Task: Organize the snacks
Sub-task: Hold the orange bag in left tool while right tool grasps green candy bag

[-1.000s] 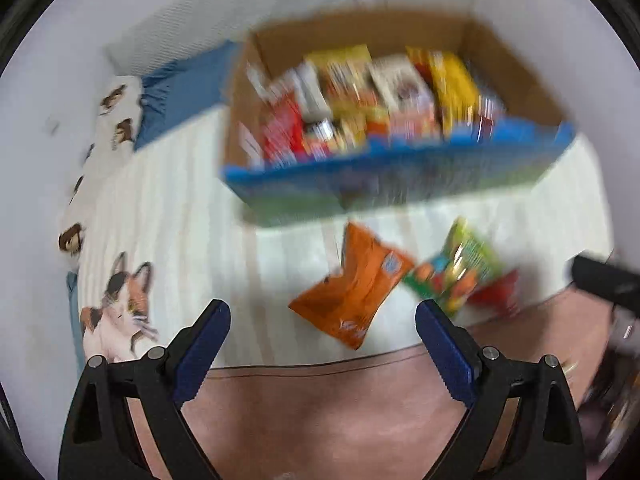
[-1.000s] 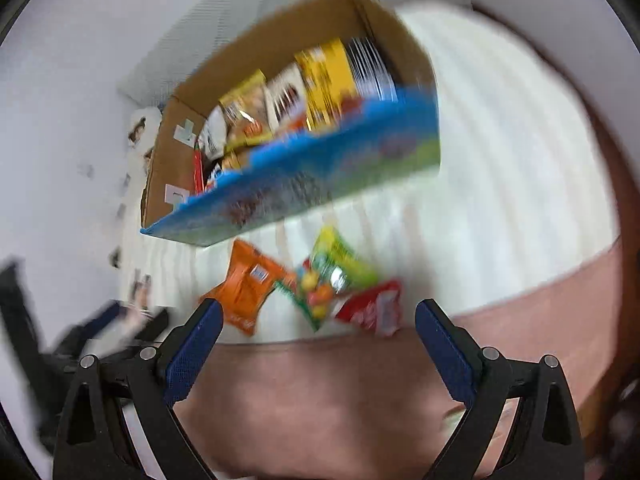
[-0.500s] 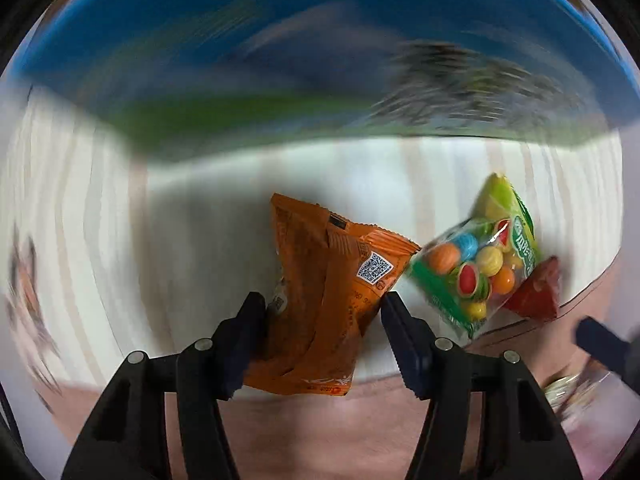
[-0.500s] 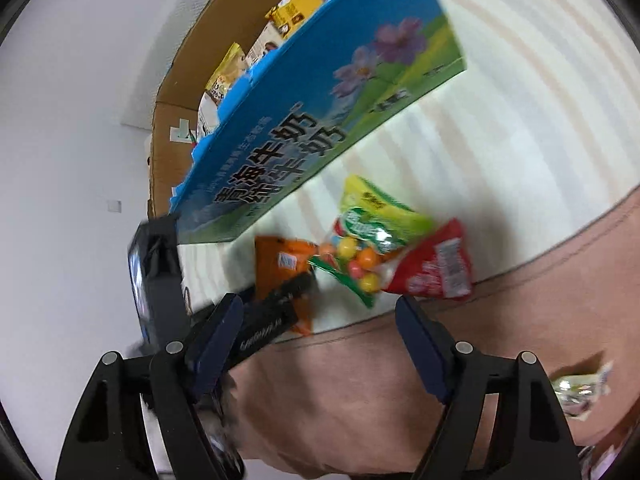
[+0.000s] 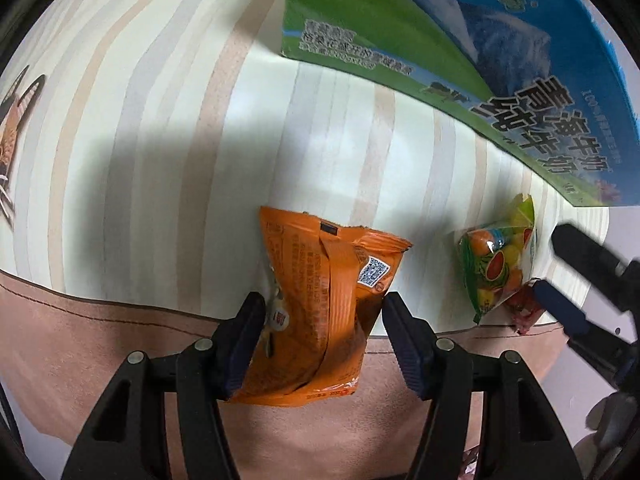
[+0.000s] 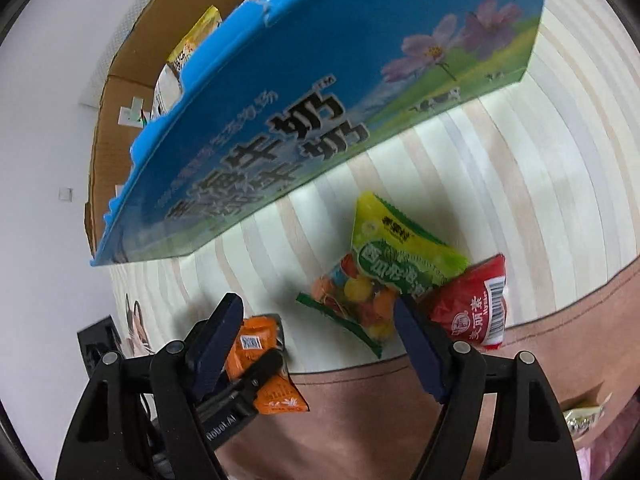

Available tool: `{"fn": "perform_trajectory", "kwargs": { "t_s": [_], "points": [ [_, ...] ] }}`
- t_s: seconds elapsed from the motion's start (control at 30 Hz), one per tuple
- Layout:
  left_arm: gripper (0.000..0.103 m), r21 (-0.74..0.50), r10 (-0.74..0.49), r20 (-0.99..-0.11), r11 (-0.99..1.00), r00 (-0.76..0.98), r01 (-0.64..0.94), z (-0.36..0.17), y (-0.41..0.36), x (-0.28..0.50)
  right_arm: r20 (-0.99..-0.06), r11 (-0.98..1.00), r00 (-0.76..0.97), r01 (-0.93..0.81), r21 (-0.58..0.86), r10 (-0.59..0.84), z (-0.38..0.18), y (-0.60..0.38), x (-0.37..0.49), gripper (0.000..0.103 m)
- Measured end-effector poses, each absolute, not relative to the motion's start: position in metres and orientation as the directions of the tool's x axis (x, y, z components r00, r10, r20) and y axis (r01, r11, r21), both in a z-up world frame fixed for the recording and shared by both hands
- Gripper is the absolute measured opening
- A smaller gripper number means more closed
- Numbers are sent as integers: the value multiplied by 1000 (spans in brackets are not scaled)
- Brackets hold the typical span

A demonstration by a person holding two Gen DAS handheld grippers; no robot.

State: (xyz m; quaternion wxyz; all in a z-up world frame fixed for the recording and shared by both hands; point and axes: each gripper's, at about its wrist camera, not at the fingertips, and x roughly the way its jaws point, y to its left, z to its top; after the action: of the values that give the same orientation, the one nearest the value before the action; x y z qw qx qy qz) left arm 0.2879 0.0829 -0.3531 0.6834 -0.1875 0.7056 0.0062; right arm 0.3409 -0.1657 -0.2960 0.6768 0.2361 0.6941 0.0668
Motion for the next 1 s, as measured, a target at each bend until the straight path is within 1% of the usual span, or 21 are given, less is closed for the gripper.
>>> {"fn": "perform_trajectory", "kwargs": {
  "t_s": [0.03, 0.13, 0.17, 0.23, 0.37, 0.5, 0.53, 0.57, 0.6, 0.67, 0.7, 0.77, 0.8, 0.83, 0.93, 1.0],
  "points": [
    [59, -251, -259, -966, 928, 6, -275, -353, 86, 287, -905, 875, 23, 247, 417, 425, -298, -167, 339, 80],
    [59, -269, -283, -959, 916, -4, -298, -351, 100, 290, -857, 816, 7, 302, 493, 515, -305, -168, 331, 80],
    [59, -270, -285, -958, 915, -8, -299, -354, 105, 288, -851, 809, 9, 306, 502, 525, -307, -167, 331, 80],
    [59, -265, -282, -959, 918, -14, -295, -356, 106, 288, -877, 834, 21, 298, 464, 481, -310, -166, 330, 80],
    [59, -244, -260, -965, 929, -21, -277, -359, 97, 291, -880, 821, 18, 353, 450, 475, -320, -174, 327, 79],
    [59, -243, -259, -966, 929, -21, -280, -361, 94, 293, -940, 899, 33, 280, 336, 341, -310, -173, 325, 79],
    [59, -245, -261, -965, 928, -20, -282, -361, 93, 291, -938, 892, 30, 299, 338, 345, -313, -176, 324, 80],
    [59, -247, -263, -965, 927, -18, -284, -361, 95, 289, -915, 854, 20, 350, 384, 403, -322, -181, 323, 80],
    [59, -248, -264, -964, 926, -16, -285, -359, 93, 284, -902, 834, 14, 374, 405, 431, -328, -182, 323, 80],
    [59, -249, -264, -964, 924, -15, -289, -362, 90, 288, -910, 832, 1, 406, 379, 414, -336, -184, 325, 81],
    [59, -249, -264, -964, 924, -13, -290, -363, 91, 285, -908, 827, 13, 406, 388, 420, -339, -183, 326, 81],
    [59, -244, -258, -966, 926, -12, -287, -363, 92, 284, -922, 847, 13, 391, 361, 387, -343, -177, 330, 81],
    [59, -240, -254, -967, 928, -12, -285, -363, 90, 284, -933, 862, 19, 377, 339, 359, -343, -173, 331, 79],
    [59, -235, -248, -969, 930, -11, -282, -363, 89, 283, -942, 875, 18, 364, 319, 336, -344, -170, 333, 74],
    [59, -224, -237, -972, 935, -13, -274, -364, 86, 281, -959, 919, 5, 287, 272, 282, -347, -161, 336, 68],
    [59, -222, -234, -972, 937, -12, -271, -364, 86, 279, -964, 946, -1, 193, 260, 265, -344, -153, 331, 64]
  ]
}}
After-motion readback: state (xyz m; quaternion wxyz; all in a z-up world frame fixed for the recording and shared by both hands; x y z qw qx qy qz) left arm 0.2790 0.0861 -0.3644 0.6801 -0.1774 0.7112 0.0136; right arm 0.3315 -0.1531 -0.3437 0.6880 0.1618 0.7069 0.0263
